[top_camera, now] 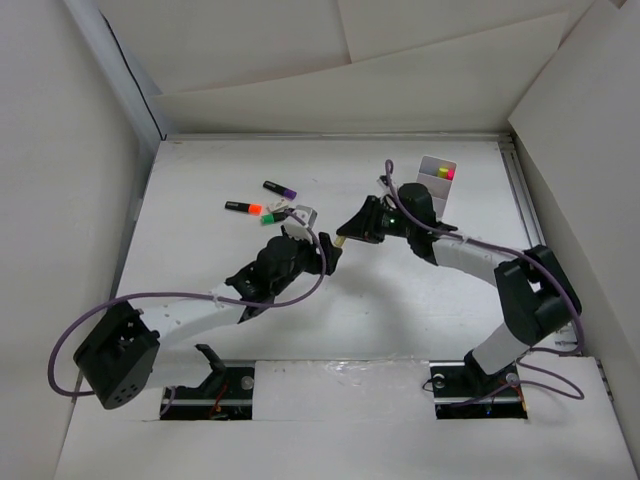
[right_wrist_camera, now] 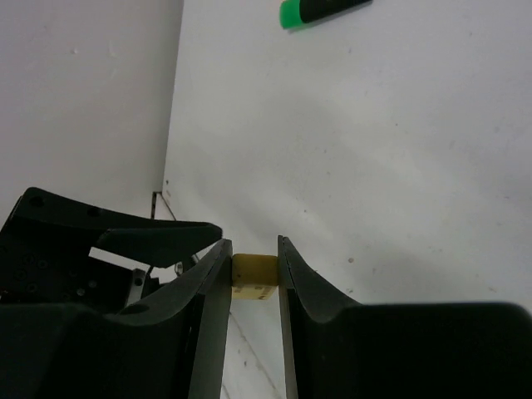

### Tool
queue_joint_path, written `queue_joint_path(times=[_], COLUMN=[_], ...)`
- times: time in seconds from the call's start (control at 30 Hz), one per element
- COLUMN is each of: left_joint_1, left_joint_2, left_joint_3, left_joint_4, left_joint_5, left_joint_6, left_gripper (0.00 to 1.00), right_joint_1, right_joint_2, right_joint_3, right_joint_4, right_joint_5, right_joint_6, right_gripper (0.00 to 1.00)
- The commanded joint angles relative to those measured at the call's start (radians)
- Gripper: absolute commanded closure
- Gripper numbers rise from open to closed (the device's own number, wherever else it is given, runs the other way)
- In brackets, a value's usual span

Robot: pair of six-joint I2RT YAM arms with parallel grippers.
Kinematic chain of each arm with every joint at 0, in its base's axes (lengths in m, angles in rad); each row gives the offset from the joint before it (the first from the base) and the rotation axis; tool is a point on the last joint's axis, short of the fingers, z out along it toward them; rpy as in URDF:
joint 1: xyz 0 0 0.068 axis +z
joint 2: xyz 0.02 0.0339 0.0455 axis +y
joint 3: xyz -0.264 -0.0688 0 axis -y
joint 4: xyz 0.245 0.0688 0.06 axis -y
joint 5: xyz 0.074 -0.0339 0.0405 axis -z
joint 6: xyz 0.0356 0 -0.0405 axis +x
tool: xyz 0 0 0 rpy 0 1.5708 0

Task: Sort the stationery into containers
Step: Pick up the stationery from the center of the board, then place the stationery in the storage box.

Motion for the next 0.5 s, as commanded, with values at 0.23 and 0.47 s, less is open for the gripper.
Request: queue_joint_path(times=[0.23,0.47], left_joint_1=[0.002,0.002], left_joint_2=[-0.131,-0.104], left_joint_3=[-0.044,-0.033], left_joint_4=[0.074,0.045], left_joint_5=[-0.046,-0.119], left_joint_6=[0.004,-0.028], left_gripper=[0.32,0.33], right_joint_1=[-0.236,-0.368], right_joint_2=[0.022,-0.072], right_joint_3=[0.049,0.199], right_joint_4=[0.03,-0.238], right_joint_5=[0.043,0.567], right_joint_6=[-0.022,-0.213], right_gripper=[0.89,0.89])
